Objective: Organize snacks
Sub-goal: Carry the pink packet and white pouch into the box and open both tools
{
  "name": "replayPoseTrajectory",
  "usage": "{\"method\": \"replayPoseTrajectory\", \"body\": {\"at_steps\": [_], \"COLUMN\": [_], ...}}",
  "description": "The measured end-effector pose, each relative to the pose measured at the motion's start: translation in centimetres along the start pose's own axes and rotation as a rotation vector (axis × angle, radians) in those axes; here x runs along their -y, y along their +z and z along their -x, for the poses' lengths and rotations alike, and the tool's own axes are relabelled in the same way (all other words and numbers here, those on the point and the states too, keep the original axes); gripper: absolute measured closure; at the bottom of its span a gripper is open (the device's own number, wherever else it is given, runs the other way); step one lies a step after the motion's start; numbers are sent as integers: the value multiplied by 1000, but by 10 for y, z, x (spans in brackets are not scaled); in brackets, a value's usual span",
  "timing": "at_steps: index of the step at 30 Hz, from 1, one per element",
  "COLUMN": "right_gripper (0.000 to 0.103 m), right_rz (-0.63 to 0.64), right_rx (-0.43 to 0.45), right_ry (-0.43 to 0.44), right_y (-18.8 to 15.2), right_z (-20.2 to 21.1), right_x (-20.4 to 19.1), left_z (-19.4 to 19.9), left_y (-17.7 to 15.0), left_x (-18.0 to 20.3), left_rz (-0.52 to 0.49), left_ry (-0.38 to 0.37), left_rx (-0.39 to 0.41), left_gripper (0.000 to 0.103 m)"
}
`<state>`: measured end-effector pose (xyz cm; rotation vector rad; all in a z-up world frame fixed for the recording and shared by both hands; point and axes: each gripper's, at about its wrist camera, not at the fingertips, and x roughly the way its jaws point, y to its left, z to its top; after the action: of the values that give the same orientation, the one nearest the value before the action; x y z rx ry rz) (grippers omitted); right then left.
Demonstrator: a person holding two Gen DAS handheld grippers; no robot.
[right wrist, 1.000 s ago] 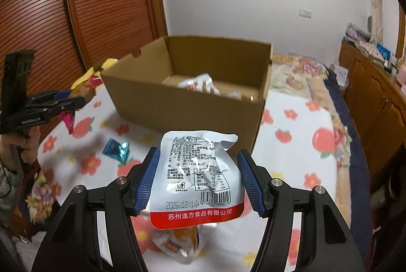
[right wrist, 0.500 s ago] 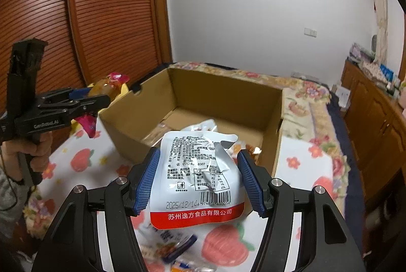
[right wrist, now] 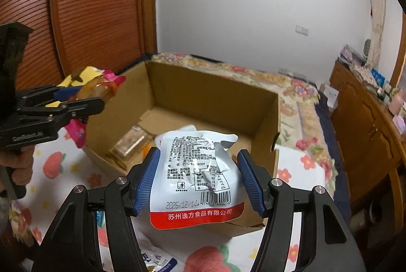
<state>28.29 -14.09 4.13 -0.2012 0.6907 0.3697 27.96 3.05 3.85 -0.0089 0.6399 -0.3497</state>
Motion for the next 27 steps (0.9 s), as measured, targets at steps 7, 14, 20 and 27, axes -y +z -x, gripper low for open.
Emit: {"method": "replayPoseTrajectory", "body": {"at_steps": [7, 14, 20, 27], "right_gripper": [39, 39, 37, 34], "right_rz": [-44, -106, -108, -107], "right_rx": [-45, -69, -72, -37], "right_ry": [-12, 9, 18, 49], "right_y": [-4, -6, -8, -6], "right_z": [-21, -35, -39, -30], "right_x": [16, 24, 21, 19], "left_z": [-6, 0, 7, 20], "left_y": [-3, -6, -10, -17], "left_x": [2, 3, 6, 6], "left_rz": [-1, -5, -29, -29], "left_ry": [8, 4, 8, 4], "left_rx": [-26, -27, -17, 3], "left_gripper": [72, 71, 71, 70]}}
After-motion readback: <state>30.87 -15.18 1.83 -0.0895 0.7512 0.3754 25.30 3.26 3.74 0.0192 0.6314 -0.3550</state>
